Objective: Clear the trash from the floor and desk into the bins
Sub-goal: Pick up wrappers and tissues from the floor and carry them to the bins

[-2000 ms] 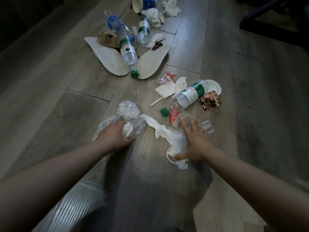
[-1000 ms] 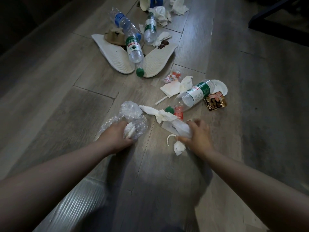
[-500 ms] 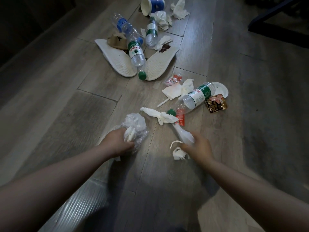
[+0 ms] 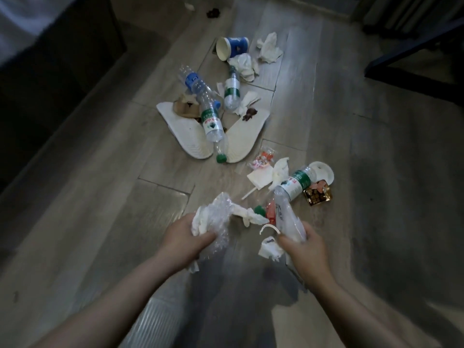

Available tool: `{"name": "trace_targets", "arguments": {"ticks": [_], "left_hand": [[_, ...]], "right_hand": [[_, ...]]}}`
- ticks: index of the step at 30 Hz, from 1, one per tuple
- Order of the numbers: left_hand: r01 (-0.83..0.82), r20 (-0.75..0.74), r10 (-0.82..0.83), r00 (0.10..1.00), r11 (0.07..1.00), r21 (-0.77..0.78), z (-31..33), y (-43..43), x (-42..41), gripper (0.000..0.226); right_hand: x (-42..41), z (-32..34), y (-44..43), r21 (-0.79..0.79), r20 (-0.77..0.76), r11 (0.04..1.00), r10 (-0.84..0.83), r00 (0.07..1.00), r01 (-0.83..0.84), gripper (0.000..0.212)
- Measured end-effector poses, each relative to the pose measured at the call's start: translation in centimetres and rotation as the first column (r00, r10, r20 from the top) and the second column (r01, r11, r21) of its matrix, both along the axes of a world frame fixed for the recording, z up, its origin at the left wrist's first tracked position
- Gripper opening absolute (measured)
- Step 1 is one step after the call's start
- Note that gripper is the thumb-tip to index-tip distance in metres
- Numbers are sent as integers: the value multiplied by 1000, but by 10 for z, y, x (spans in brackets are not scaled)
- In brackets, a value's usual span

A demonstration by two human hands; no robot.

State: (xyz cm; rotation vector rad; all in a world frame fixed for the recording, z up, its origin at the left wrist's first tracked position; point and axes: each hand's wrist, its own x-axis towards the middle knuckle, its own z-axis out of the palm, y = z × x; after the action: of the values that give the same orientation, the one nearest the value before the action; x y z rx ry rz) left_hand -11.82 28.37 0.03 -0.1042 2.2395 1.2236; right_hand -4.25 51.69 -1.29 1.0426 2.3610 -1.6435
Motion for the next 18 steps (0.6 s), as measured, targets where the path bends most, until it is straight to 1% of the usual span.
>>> {"name": "trace_targets", "arguments": {"ticks": [2, 5, 8, 9, 11, 14, 16, 18], "left_hand": [[-121, 63, 118, 991, 991, 58, 43, -5, 8, 34], [-197, 137, 183, 974, 975, 99, 109, -10, 21, 35], [-292, 176, 265, 948, 944, 154, 187, -11, 29, 24], [-308, 174, 280, 944, 938, 159, 215, -10, 31, 19], [-317, 168, 290, 942, 933, 168, 277, -5, 35, 16], [-344, 145, 320, 936, 921, 183, 375, 9, 30, 20], [-324, 151, 296, 943, 918, 226, 447, 19, 36, 26], [-306, 134, 280, 951, 918, 253, 539, 39, 40, 24]], "right_hand": [[-5, 43, -7, -16, 2, 999, -29, 1000, 29, 24], [-5, 117, -15, -38, 37, 998, -54, 998, 55, 22], [-1, 203, -17, -80, 32, 993, -83, 996, 85, 20], [0, 234, -18, -84, 22, 991, -97, 995, 99, 18], [3, 298, -16, -98, -4, 986, -134, 991, 132, 17], [5, 398, -9, -99, -15, 983, -160, 987, 157, 19], [11, 472, -2, -116, -45, 979, -177, 983, 170, 18], [21, 568, 21, -108, -76, 971, -221, 972, 213, 18]]}}
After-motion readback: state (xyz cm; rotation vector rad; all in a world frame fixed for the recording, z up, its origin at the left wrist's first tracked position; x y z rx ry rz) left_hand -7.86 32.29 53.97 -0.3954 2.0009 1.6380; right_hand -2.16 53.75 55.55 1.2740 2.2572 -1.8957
